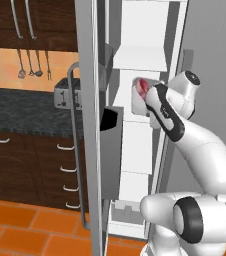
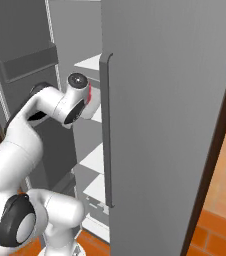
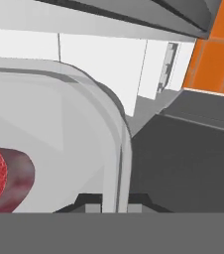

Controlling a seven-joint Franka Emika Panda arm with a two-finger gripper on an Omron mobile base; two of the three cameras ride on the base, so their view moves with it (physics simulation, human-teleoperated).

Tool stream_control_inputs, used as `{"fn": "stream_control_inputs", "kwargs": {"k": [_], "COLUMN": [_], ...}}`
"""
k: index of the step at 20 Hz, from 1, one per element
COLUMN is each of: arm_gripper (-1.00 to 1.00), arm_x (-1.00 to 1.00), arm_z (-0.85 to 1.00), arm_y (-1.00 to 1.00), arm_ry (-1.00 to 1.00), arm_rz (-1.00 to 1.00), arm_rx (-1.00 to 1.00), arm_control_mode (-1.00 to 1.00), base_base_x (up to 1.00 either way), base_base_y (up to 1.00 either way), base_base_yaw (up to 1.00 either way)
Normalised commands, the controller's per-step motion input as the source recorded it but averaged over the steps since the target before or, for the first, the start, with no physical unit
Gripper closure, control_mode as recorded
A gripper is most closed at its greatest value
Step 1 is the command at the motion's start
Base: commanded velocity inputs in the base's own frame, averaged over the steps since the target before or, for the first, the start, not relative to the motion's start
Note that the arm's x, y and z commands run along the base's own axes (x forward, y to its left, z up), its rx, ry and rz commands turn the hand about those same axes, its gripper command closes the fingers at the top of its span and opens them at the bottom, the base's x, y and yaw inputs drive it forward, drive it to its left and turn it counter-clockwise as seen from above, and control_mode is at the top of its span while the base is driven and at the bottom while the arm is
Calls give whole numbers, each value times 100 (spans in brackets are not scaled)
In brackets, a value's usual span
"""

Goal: Take the meat container that has the steak and place it on the second highest rack of the freezer. Then take the vegetable container that has the eggplant and lemon wedge and place it on the highest rack of the freezer.

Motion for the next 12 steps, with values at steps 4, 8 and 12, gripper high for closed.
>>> {"fn": "stream_control_inputs", "kwargs": {"k": [4, 8, 12], "arm_gripper": [100, 100, 100], "arm_x": [86, 76, 39], "arm_z": [-29, -16, -16], "arm_y": [2, 2, 3], "arm_ry": [0, 0, 0], "arm_rz": [-7, -7, -5], "arm_rx": [-1, 0, -1], "arm_control_mode": [-100, -100, -100], "base_base_x": [0, 0, 0], "base_base_y": [0, 0, 0], "base_base_yaw": [0, 0, 0]}}
